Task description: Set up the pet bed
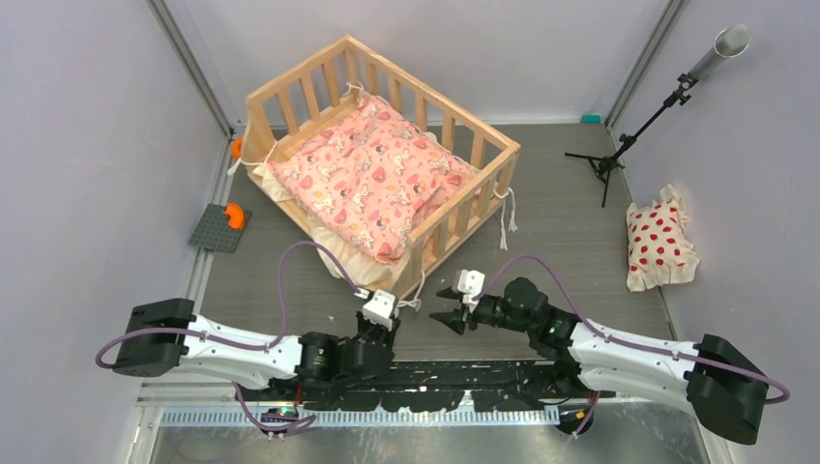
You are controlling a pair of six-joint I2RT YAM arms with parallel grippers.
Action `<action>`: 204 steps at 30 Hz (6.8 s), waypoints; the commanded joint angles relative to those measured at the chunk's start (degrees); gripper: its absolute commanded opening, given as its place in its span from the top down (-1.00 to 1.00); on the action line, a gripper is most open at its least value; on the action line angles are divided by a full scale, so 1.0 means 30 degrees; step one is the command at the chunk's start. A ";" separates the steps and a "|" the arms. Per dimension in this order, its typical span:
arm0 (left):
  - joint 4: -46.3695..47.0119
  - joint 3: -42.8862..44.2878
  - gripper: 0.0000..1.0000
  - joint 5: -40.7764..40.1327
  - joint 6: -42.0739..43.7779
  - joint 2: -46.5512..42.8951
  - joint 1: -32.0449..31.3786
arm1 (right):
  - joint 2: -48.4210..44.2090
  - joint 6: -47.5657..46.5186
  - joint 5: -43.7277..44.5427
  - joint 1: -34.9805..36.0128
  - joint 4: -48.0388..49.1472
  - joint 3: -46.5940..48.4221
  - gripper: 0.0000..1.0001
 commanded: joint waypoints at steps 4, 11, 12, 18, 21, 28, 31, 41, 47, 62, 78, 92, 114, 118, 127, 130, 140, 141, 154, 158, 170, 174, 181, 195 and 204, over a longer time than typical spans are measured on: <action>0.0330 0.0796 1.00 -0.0499 0.0081 0.0280 0.0103 | 0.2619 0.2840 0.2658 0.0115 0.7396 -0.2153 -0.17; 0.0147 0.0800 1.00 -0.0489 0.0077 0.0115 0.0100 | 0.9412 0.3614 0.2519 0.0117 1.5510 -0.2066 -0.20; 0.0104 0.0758 1.00 -0.0491 0.0066 0.0019 0.0101 | 1.0420 0.3630 0.2380 0.0117 1.6390 -0.1904 -0.20; -0.0283 0.0661 1.00 -0.0609 0.0081 -0.0586 0.0101 | 1.4017 0.4479 0.2271 0.0109 1.9116 -0.1100 -0.20; -0.0328 0.0475 1.00 -0.0667 0.0039 -0.0901 0.0101 | 1.4155 0.4292 0.2427 0.0116 1.9127 -0.0872 -0.21; -0.0310 0.0185 1.00 -0.0751 -0.0066 -0.1270 0.0101 | 1.4702 0.4532 0.1822 0.0117 1.9143 -0.0293 -0.05; -0.0427 0.0134 1.00 -0.0728 -0.0144 -0.1357 0.0087 | 1.5139 0.4707 0.1464 0.0117 1.9124 -0.0223 0.19; -0.3557 -0.0217 1.00 -0.0989 -0.2974 -0.3251 0.0087 | 1.4717 0.4917 0.2867 0.0128 1.9115 -0.1446 0.98; -0.5567 -0.0513 1.00 -0.0786 -0.4131 -0.5184 0.0095 | 1.3837 0.5499 0.4582 0.0146 1.8122 -0.1371 0.99; -1.2253 -0.0621 1.00 -0.1684 -0.8604 -1.0086 0.0072 | 0.8405 0.6192 1.1100 0.0141 0.7398 0.0540 0.99; -1.4594 -0.0549 1.00 -0.1244 -0.7862 -1.3018 0.0072 | 0.7802 0.6677 1.3427 0.0146 0.6613 0.0437 0.99; -0.4833 -0.1702 0.94 0.6917 -0.1088 -0.8727 0.0072 | 0.4602 0.5600 0.9909 0.0130 0.1997 0.1136 0.06; -0.7946 0.1420 -0.30 0.5170 -0.0950 -0.8804 0.0063 | 0.1202 1.9225 1.7791 -1.0936 -2.1381 0.9896 -0.42; -0.8647 0.2263 -0.32 0.5382 -0.0820 -0.8602 0.0056 | 0.1427 1.8819 1.9996 -1.6073 -2.1505 1.0969 -0.57; -1.0431 0.3756 -0.35 0.5721 -0.0513 -0.8366 0.0056 | 0.4286 1.5332 2.3340 -2.2395 -1.9978 1.1903 -0.66; -1.0580 0.3965 -0.42 0.5357 -0.0501 -0.8380 0.0070 | 0.5599 1.3721 2.2289 -2.3619 -1.8344 1.2151 -0.67; -1.0457 0.4140 -0.51 0.4928 -0.1003 -0.7957 0.0072 | 0.7743 1.1748 1.9982 -2.7557 -1.5780 1.3124 -0.69; -1.0420 0.4161 -0.51 0.4881 -0.1032 -0.7845 0.0057 | 0.8050 1.1755 1.9724 -2.7919 -1.5628 1.3153 -0.69; -0.9114 0.4130 -0.63 0.4638 -0.0915 -0.6504 0.0072 | 1.2742 1.2948 1.7834 -2.9553 -1.3352 1.4330 -0.70; -0.8931 0.4116 -0.63 0.4585 -0.0955 -0.6186 0.0072 | 1.3545 1.3414 1.7142 -2.9627 -1.3047 1.4114 -0.61; -1.1489 0.3864 -0.60 0.3576 -0.1768 -0.8885 0.0072 | 1.1230 1.4109 1.5406 -2.9345 -1.5011 1.4558 0.72; -1.2638 0.4564 -0.59 0.3480 -0.0596 -1.1012 0.0072 | 0.7871 1.4323 1.4448 -2.8671 -1.6328 1.4729 0.92; -1.5179 0.8538 -0.60 0.2200 0.2354 -1.1501 0.0071 | 0.2798 1.4578 1.0949 -2.7018 -1.8581 1.4886 0.99; -1.4599 1.8211 -0.99 0.0250 1.1078 -0.5192 0.1714 | -0.1541 1.4609 0.3651 -1.9050 -1.9591 1.9891 0.99; -1.3889 2.2884 -1.00 1.2425 1.2306 -0.0819 1.3153 | -0.0259 1.4557 -0.5466 -1.8633 -1.7350 2.3140 0.99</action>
